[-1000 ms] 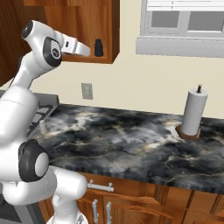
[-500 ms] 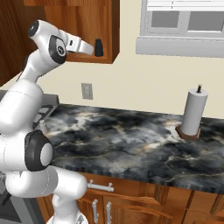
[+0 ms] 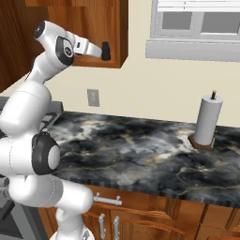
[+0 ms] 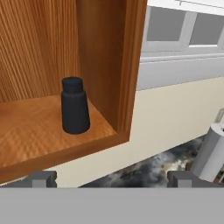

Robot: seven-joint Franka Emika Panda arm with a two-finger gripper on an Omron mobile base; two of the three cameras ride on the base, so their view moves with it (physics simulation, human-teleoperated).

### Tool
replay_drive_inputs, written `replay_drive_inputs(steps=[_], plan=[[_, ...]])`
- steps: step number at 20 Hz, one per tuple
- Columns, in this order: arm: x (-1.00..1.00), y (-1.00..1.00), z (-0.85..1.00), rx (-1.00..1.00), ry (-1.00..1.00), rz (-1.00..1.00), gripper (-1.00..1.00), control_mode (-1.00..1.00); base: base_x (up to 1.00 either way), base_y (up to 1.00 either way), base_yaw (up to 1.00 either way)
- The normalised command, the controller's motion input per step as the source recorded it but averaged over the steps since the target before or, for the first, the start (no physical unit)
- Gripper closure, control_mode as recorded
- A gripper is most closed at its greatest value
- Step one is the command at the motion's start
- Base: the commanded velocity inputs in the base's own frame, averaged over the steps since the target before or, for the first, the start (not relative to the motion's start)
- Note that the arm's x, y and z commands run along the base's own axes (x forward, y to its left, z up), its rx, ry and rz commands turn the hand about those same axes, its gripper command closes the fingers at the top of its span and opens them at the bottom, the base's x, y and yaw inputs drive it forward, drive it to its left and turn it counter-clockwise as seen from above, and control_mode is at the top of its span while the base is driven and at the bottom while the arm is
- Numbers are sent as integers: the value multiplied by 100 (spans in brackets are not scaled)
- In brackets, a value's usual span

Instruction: Take 2 condiments from the cabinet and move them on the counter near the stove.Make sure the condiments are lined up with each other, next to each other.

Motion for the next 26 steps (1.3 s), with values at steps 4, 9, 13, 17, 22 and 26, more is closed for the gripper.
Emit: replay_drive_inputs(steps=[4,9,13,17,22,26], plan=[[20,0,-1,0,0,-2,-100,-100,0,0,0],[22,-1,-3,0,0,-2,-100,-100,0,0,0],[21,0,-2,0,0,-2,-100,-100,0,0,0],[18,0,-2,0,0,-2,-100,-100,0,0,0],[12,-2,-1,0,0,-2,-100,-100,0,0,0],[8,-4,0,0,0,-2,-100,-100,0,0,0]])
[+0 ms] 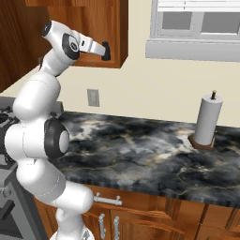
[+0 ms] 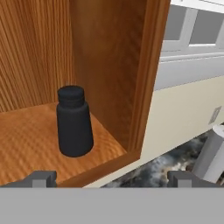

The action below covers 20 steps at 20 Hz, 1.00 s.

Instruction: Take 2 condiments from the cabinet and move them on the counter near the stove.Make sure the condiments are lined up with each other, next to each other.

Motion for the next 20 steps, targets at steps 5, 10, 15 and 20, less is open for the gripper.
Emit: replay_drive_inputs(steps=[5,10,15,20], plan=[[15,0,-2,0,0,-1,-100,-100,0,0,0],[16,0,-8,0,1,0,-100,-100,0,0,0],[11,0,-3,0,4,0,-100,-100,0,0,0],[14,0,-4,0,3,0,-100,-100,0,0,0]])
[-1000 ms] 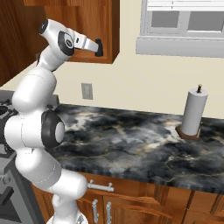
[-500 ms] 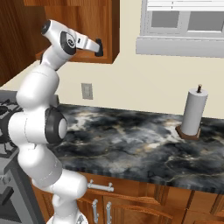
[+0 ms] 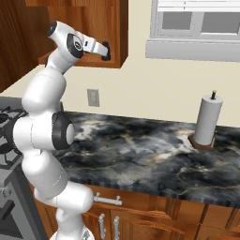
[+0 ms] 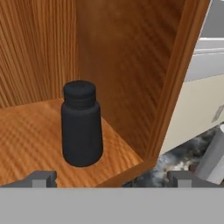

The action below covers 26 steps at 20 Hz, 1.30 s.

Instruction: Take 2 condiments from the cabinet and move them on the counter near the stove.Make sure the condiments are lined up with each other, next to each other.

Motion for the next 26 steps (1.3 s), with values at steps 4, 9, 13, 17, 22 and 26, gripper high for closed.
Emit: replay_drive_inputs(steps=[4,9,13,17,22,26], plan=[[20,0,-4,0,2,0,-100,-100,0,0,0],[17,0,-5,0,0,0,-100,-100,0,0,0],[15,0,-3,0,0,-1,-100,-100,0,0,0],[18,0,-3,0,0,-1,-100,-100,0,0,0],[19,0,-5,0,1,-1,-100,-100,0,0,0],[8,0,-1,0,1,-2,-100,-100,0,0,0]])
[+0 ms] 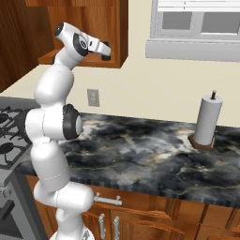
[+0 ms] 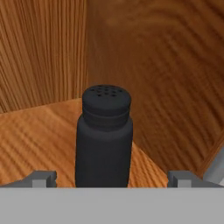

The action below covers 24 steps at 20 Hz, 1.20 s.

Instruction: Take 2 condiments from the cabinet and move them on the counter near the stove.Make sure the condiments are lined up with each other, next to each other.

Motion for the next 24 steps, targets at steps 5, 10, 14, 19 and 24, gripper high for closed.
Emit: replay_drive_inputs(steps=[5,10,14,19,24], plan=[[6,0,-3,0,2,-2,-100,-100,0,0,0],[9,0,-2,0,1,-2,-100,-100,0,0,0],[11,-1,-4,0,0,-2,-100,-100,0,0,0],[15,0,-4,0,0,-2,-100,-100,0,0,0],[12,0,-3,0,0,-2,-100,-100,0,0,0]])
